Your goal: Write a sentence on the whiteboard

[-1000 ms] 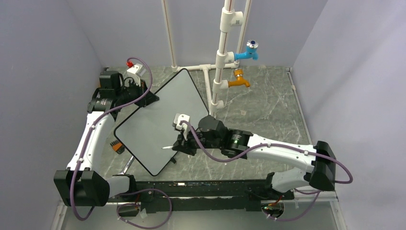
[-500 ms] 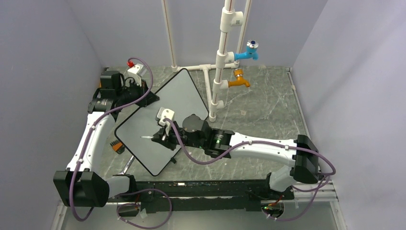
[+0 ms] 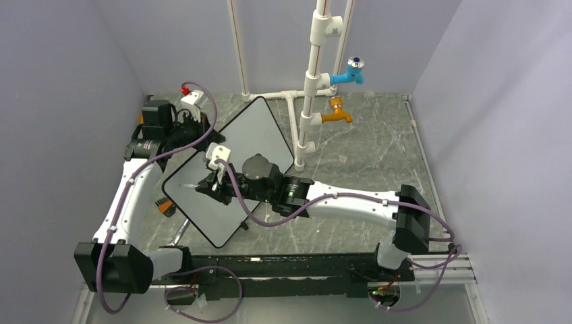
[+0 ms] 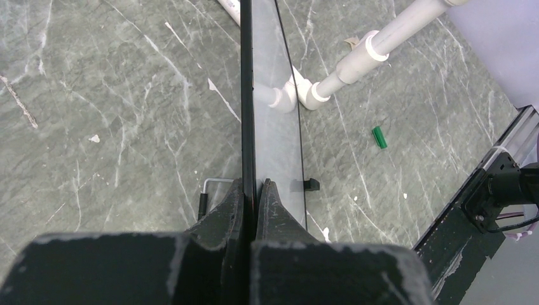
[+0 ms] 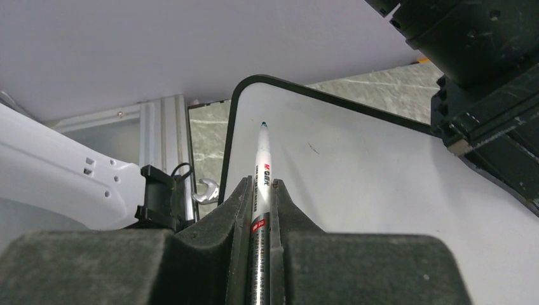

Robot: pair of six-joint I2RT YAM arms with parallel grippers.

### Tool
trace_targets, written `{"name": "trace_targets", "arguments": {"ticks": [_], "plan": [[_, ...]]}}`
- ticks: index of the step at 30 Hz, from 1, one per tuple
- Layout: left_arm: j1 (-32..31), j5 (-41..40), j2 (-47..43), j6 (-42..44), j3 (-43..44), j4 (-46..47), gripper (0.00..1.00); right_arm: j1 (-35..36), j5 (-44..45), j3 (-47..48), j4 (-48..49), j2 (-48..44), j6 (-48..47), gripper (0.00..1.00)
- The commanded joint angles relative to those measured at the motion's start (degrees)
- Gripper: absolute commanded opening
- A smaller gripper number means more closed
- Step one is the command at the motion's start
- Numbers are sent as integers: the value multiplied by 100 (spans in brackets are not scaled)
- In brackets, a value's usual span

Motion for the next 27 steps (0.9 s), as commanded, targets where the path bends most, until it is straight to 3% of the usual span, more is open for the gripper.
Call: {"name": "trace_targets", "arguments": {"ticks": [1, 27], "plan": [[-149, -779, 123, 916, -243, -255, 0, 30, -204, 383, 282, 138, -86, 0], [-196, -866, 67, 923, -242, -270, 0, 17, 51, 382, 204, 487, -82, 0]]}}
